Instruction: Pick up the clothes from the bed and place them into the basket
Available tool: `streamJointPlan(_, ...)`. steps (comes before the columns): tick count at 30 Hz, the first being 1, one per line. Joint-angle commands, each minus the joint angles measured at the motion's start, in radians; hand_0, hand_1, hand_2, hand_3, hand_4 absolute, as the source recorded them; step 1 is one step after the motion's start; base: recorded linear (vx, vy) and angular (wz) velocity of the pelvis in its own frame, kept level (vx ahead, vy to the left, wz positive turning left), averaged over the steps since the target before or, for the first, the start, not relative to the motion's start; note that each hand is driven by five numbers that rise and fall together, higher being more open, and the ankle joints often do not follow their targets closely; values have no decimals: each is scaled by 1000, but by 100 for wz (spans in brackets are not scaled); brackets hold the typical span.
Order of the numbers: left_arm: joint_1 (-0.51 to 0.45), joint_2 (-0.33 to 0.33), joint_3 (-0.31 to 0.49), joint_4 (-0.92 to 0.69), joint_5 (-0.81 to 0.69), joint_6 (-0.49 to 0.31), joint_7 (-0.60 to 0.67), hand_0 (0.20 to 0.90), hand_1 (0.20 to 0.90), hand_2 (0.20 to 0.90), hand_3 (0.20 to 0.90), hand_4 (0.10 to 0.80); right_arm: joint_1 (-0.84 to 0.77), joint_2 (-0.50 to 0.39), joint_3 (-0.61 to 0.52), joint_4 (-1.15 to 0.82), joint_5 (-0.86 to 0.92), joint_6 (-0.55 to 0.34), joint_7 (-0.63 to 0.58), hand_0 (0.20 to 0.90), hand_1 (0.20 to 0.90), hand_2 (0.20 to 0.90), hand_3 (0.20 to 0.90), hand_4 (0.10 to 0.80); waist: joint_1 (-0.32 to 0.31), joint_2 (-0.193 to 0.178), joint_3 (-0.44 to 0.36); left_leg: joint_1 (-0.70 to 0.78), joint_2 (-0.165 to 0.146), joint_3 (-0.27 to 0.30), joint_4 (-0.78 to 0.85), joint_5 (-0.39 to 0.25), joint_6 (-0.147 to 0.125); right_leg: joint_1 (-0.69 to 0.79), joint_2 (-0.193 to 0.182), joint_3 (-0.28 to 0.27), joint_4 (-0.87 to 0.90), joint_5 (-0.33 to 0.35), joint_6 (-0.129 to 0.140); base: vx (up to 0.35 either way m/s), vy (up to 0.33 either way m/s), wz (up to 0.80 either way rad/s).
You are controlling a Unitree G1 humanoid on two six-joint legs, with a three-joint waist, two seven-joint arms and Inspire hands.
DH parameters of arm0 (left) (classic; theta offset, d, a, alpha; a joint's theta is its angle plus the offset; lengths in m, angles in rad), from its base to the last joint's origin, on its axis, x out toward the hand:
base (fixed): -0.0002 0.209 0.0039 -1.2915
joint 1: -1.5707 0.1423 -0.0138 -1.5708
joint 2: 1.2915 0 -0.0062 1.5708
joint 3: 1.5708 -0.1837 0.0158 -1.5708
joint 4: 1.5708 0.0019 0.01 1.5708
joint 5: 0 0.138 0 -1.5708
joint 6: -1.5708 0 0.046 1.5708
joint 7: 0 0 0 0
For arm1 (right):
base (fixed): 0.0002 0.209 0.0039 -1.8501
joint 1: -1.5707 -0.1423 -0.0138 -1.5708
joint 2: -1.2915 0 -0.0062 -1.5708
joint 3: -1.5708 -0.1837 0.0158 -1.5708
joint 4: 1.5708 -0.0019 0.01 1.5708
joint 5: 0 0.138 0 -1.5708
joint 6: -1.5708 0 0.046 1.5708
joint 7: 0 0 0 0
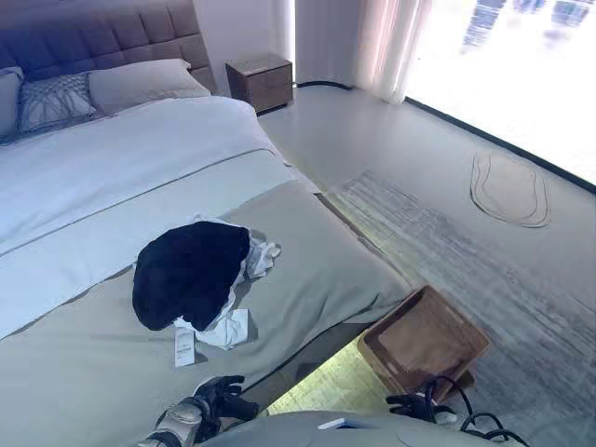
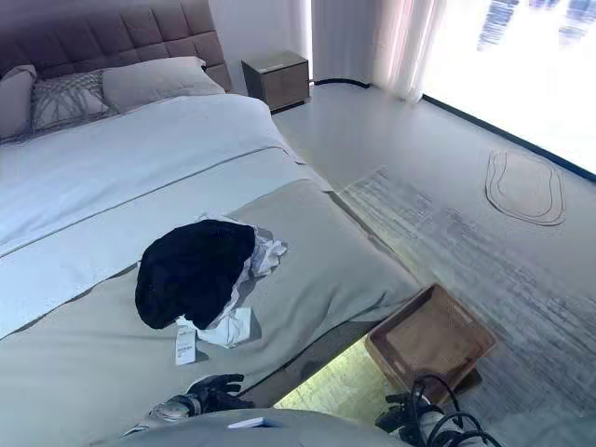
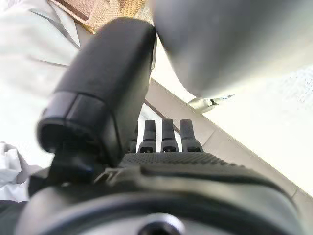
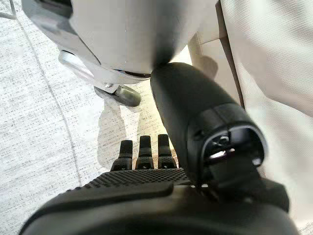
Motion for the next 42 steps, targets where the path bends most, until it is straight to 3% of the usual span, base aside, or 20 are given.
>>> streamJointPlan(1, -61, -2, 18, 53, 7, -5, -27, 900, 900, 900, 900, 800, -39, 25, 35, 36, -24, 17, 12, 900, 900, 900, 900, 800, 21, -14, 26, 62, -48, 29, 6, -131, 45, -60, -9, 19, 56, 34, 10, 0, 0, 0)
streamJointPlan(18, -58, 4, 23, 64, 27, -5, 3, 900, 900, 900, 900, 800, -27, 18, 25, 46, -18, 14, 29, 900, 900, 900, 900, 800, 19, -11, 30, 62, -47, 27, 6, -131, 47, -62, -9, 16, 63, 31, 9, 0, 0, 0)
streamJointPlan(27, -41, 0, 25, 66, 28, -3, 17, 900, 900, 900, 900, 800, -29, 20, -37, 57, 117, 35, -15, 900, 900, 900, 900, 800, 20, 1, 28, 65, -51, 6, 6, -128, 49, -61, -6, 16, 83, 14, 0, 29, -3, 2)
streamJointPlan(31, -36, 4, 29, 67, 22, -2, 17, 900, 900, 900, 900, 800, -27, 13, -49, 54, 99, 21, -27, 900, 900, 900, 900, 800, 24, -1, 29, 60, -53, -2, 6, -127, 48, -61, -6, 16, 76, 18, 1, 8, -1, 7)
streamJointPlan(39, -37, 29, 38, 64, 23, -4, 15, 900, 900, 900, 900, 800, -69, -42, -105, 10, 134, -37, -206, 900, 900, 900, 900, 800, 50, -18, 26, 65, -52, -10, 6, -127, 46, -52, -10, -6, 77, 19, 6, 40, -9, 5)
streamJointPlan(42, -28, 42, 41, 46, -24, -15, 34, 900, 900, 900, 900, 800, -129, -114, -114, -142, 113, -80, -269, 900, 900, 900, 900, 800, 65, -29, 30, 65, -50, -11, 6, -129, 48, -53, -11, -9, 85, 18, 4, 75, 17, 3)
